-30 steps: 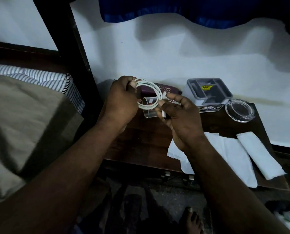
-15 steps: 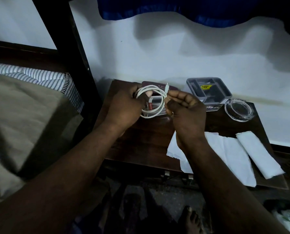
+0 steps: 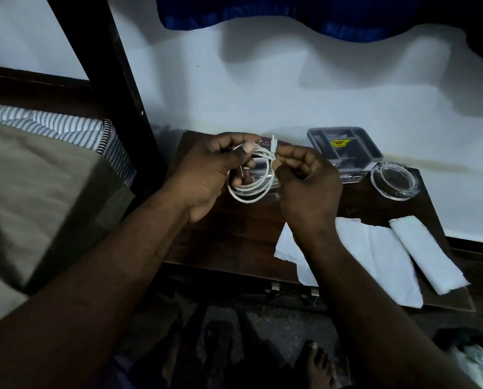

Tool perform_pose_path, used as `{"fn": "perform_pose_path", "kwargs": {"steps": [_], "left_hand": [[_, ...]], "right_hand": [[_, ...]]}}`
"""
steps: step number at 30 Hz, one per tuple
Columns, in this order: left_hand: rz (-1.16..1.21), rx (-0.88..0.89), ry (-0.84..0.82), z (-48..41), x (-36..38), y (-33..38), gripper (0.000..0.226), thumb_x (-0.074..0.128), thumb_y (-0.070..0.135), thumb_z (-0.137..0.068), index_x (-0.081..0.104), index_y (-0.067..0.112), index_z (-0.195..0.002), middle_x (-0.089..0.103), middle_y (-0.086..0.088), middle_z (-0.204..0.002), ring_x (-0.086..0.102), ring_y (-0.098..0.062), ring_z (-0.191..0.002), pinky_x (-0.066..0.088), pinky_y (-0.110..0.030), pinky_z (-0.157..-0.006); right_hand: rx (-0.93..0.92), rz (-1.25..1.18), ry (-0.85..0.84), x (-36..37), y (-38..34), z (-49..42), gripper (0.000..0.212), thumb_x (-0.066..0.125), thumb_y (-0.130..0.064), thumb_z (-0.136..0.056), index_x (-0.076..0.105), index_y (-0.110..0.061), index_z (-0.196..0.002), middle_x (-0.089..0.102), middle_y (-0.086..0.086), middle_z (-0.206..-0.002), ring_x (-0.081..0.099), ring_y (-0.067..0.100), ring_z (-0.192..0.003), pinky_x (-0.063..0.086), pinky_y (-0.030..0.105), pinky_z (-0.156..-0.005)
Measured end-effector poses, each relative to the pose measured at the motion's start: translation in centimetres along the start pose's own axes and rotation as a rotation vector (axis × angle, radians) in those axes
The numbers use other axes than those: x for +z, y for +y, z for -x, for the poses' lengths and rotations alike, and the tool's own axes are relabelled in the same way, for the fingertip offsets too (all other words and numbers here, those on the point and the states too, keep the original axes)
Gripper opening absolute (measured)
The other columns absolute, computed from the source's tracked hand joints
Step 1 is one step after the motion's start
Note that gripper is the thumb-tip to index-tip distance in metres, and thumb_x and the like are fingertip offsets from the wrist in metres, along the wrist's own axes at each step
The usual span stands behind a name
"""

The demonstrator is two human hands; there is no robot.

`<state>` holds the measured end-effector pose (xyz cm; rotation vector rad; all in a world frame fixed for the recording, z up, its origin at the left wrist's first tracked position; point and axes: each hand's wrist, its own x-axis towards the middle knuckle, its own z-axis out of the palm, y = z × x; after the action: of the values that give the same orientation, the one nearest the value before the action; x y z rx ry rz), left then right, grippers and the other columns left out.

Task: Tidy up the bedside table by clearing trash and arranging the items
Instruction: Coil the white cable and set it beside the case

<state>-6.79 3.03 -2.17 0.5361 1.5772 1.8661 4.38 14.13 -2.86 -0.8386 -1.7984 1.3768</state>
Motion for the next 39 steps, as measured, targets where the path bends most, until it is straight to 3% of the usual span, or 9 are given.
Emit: {"fn": "perform_pose_path", "kwargs": {"steps": [5, 10, 17, 21, 26, 29, 32, 35, 39], "left_hand": [[-0.013, -0.007, 0.129, 0.1, 0.7, -0.1, 0.024, 0.052, 0.012, -0.106, 0.075, 0.011, -0.099, 0.061, 0.0, -0.072, 0.05, -0.008, -0.06, 0.038, -0.021, -0.053], [0.213, -0.078, 0.106, 0.0, 0.8, 0.6, 0.023, 0.049, 0.008, -0.104, 0.069, 0.0, -0.112, 0.055, -0.002, -0.069, 0.041, -0.003, -0.044, 0.028, -0.015, -0.04], [0.311, -0.084, 0.149, 0.1, 1.7, 0.6, 0.017, 0.05, 0.004, -0.102, 0.068, 0.002, -0.104, 0.057, -0.003, -0.068, 0.042, -0.002, -0.04, 0.028, -0.014, -0.036], [0.089, 0.014, 0.236, 0.6, 2.7, 0.4, 0.021, 0.055, 0.01, -0.104, 0.067, 0.01, -0.087, 0.063, 0.002, -0.066, 0.056, 0.0, -0.045, 0.041, -0.011, -0.043], [-0.01, 0.053, 0.242, 1.1, 3.4, 0.4, 0.023, 0.064, 0.022, -0.1, 0.073, 0.002, -0.098, 0.069, 0.005, -0.07, 0.062, 0.003, -0.054, 0.044, -0.01, -0.049], [-0.044, 0.063, 0.21, 1.1, 3.4, 0.3, 0.021, 0.067, 0.022, -0.098, 0.073, 0.003, -0.093, 0.066, 0.011, -0.059, 0.056, 0.004, -0.047, 0.04, -0.008, -0.047], [-0.002, 0.018, 0.218, 1.2, 3.3, 0.4, 0.027, 0.071, 0.024, -0.095, 0.073, -0.003, -0.093, 0.07, 0.004, -0.066, 0.06, -0.001, -0.051, 0.043, -0.012, -0.049], [0.079, -0.066, 0.2, 1.2, 3.2, 0.6, 0.04, 0.072, 0.028, -0.094, 0.069, -0.012, -0.098, 0.068, -0.011, -0.075, 0.061, -0.012, -0.053, 0.046, -0.018, -0.051], [0.061, -0.148, 0.16, 1.3, 2.9, 0.7, 0.028, 0.073, 0.032, -0.092, 0.069, 0.007, -0.08, 0.058, -0.004, -0.063, 0.047, -0.01, -0.042, 0.032, -0.015, -0.041]], "right_hand": [[-0.038, 0.029, -0.08, -0.1, 0.0, -0.2, 0.024, 0.07, 0.001, -0.093, 0.079, -0.014, -0.109, 0.08, -0.007, -0.102, 0.075, 0.002, -0.096, 0.06, 0.028, -0.095], [-0.123, 0.104, -0.068, -0.2, 0.1, -0.1, 0.021, 0.069, -0.003, -0.095, 0.079, -0.017, -0.106, 0.08, -0.009, -0.098, 0.076, 0.004, -0.094, 0.062, 0.035, -0.092], [0.288, -0.483, -0.208, -0.1, 0.0, 0.0, 0.017, 0.057, 0.006, -0.101, 0.068, -0.006, -0.105, 0.075, 0.005, -0.091, 0.07, 0.018, -0.083, 0.063, 0.032, -0.072], [0.419, -0.612, -0.22, 0.1, 0.1, 0.2, 0.024, 0.052, 0.006, -0.102, 0.066, 0.002, -0.121, 0.074, 0.011, -0.105, 0.069, 0.024, -0.095, 0.061, 0.036, -0.08], [0.512, -0.742, -0.233, 0.4, 0.4, 0.1, 0.036, 0.052, 0.004, -0.102, 0.057, 0.008, -0.138, 0.066, 0.025, -0.127, 0.065, 0.032, -0.111, 0.055, 0.048, -0.099], [0.58, -0.826, -0.214, 0.6, 0.4, 0.2, 0.019, 0.05, 0.002, -0.103, 0.065, 0.002, -0.114, 0.077, 0.009, -0.097, 0.076, 0.019, -0.087, 0.063, 0.036, -0.081], [0.624, -0.897, -0.211, 0.7, 0.0, 0.2, 0.028, 0.04, 0.004, -0.106, 0.063, -0.006, -0.093, 0.076, 0.0, -0.073, 0.076, 0.011, -0.068, 0.065, 0.028, -0.068], [0.621, -0.92, -0.245, 0.8, -0.1, 0.3, 0.032, 0.037, 0.006, -0.106, 0.062, -0.006, -0.09, 0.075, 0.002, -0.072, 0.075, 0.012, -0.068, 0.064, 0.027, -0.07], [0.581, -0.858, -0.24, 0.9, 0.1, 0.2, 0.031, 0.04, 0.008, -0.102, 0.066, -0.005, -0.095, 0.075, 0.007, -0.085, 0.073, 0.018, -0.078, 0.062, 0.032, -0.077]]}}
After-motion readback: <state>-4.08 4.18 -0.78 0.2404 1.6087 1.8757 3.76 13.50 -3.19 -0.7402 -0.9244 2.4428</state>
